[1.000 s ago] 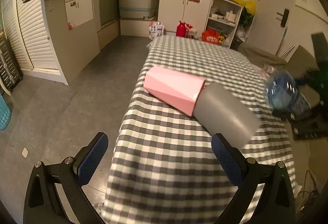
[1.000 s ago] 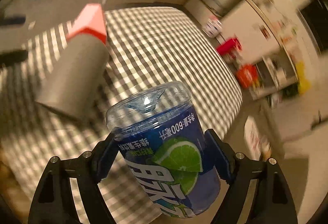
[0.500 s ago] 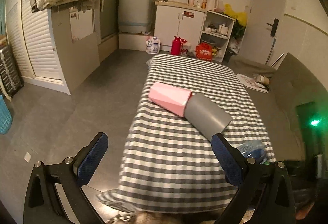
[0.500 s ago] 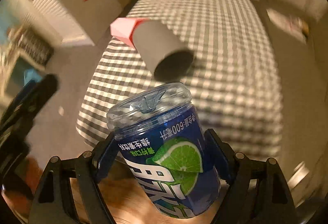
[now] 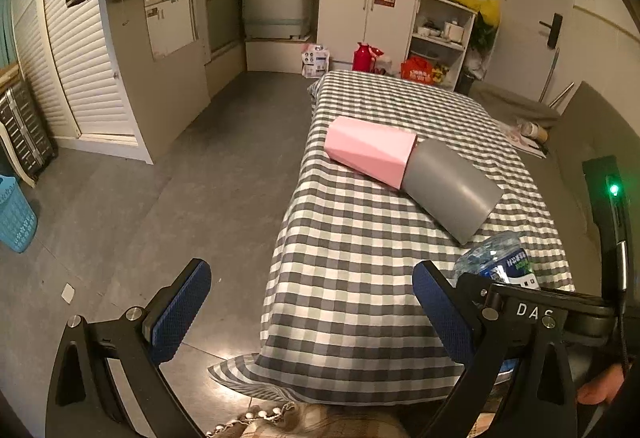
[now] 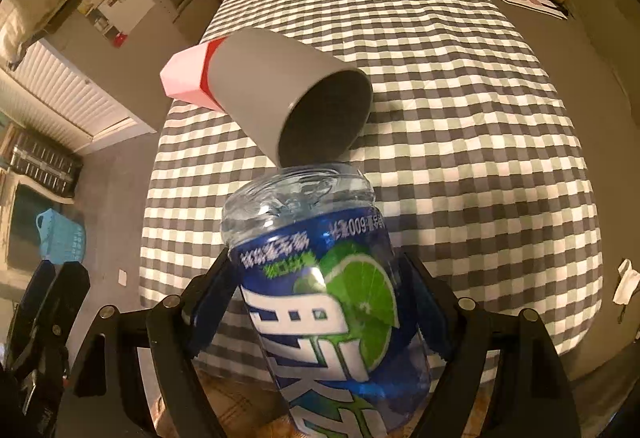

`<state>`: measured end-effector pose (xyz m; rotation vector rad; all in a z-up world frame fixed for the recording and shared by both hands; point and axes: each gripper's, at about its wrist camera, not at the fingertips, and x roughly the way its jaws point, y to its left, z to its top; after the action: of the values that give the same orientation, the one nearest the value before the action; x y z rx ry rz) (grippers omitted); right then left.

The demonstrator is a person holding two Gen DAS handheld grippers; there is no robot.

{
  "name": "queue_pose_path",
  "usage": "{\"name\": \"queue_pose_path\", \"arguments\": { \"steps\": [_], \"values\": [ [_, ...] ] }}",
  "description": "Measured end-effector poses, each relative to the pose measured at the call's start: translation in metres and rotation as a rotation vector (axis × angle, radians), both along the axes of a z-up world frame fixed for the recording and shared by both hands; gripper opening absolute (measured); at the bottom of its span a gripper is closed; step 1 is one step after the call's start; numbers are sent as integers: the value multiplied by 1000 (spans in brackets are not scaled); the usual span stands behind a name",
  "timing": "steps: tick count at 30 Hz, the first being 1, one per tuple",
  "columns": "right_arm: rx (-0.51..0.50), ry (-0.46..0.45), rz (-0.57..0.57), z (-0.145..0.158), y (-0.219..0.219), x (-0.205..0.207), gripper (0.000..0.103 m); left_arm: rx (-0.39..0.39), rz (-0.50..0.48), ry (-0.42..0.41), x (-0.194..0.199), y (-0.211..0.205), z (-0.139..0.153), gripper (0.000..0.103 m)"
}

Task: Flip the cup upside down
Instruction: 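Lift the blue bottle with the right tool toward the left tool, then close the left tool on the blue bottle while the right tool releases it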

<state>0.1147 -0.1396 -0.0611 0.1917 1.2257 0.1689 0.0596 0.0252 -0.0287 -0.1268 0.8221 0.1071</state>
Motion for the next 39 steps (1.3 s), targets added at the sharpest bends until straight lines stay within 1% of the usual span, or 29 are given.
{"name": "queue_pose_path", "arguments": {
  "steps": [3,4,5,7,8,10,12,15,16,18,20,22,24,29,31,34,39],
  "values": [
    [10,-14,30,-2,1,3,81,-12,-8,1,0,-5,-1,103],
    [11,-25,35,-1,0,2,84,-2,-9,5,0,-7,-1,103],
    [18,-47,38,4,-2,1,88,9,-6,6,-1,-9,-1,103],
    [46,-101,39,19,-8,-5,91,28,-6,4,-3,-14,2,103],
    [56,-125,34,28,-13,-6,93,29,-9,2,-4,-16,4,103],
    [59,-160,28,43,-23,-10,93,26,-17,-5,-6,-23,11,103],
    [21,-185,24,55,-35,-13,93,21,-39,-14,-8,-32,17,103],
    [-86,-233,8,70,-59,-24,93,25,-65,-12,-6,-48,24,103],
    [-109,-242,5,74,-65,-27,93,29,-78,-6,-4,-55,26,103],
    [-199,-284,-16,78,-82,-34,93,39,-95,9,1,-69,28,103],
    [-250,-323,-17,83,-101,-48,93,30,-120,29,10,-84,27,103],
    [-269,-345,-25,81,-112,-54,93,17,-139,46,18,-96,24,103],
    [-264,-351,-44,73,-126,-56,93,4,-149,72,27,-107,19,103],
    [-251,-330,-89,54,-150,-52,93,-8,-145,139,49,-123,5,103],
    [-248,-316,-94,47,-152,-49,93,3,-151,160,55,-128,-2,103],
    [-277,-303,-87,37,-153,-44,93,19,-162,204,62,-132,-14,103],
    [-295,-301,-66,31,-148,-42,93,-17,-154,227,66,-131,-23,102]
  ]
}}
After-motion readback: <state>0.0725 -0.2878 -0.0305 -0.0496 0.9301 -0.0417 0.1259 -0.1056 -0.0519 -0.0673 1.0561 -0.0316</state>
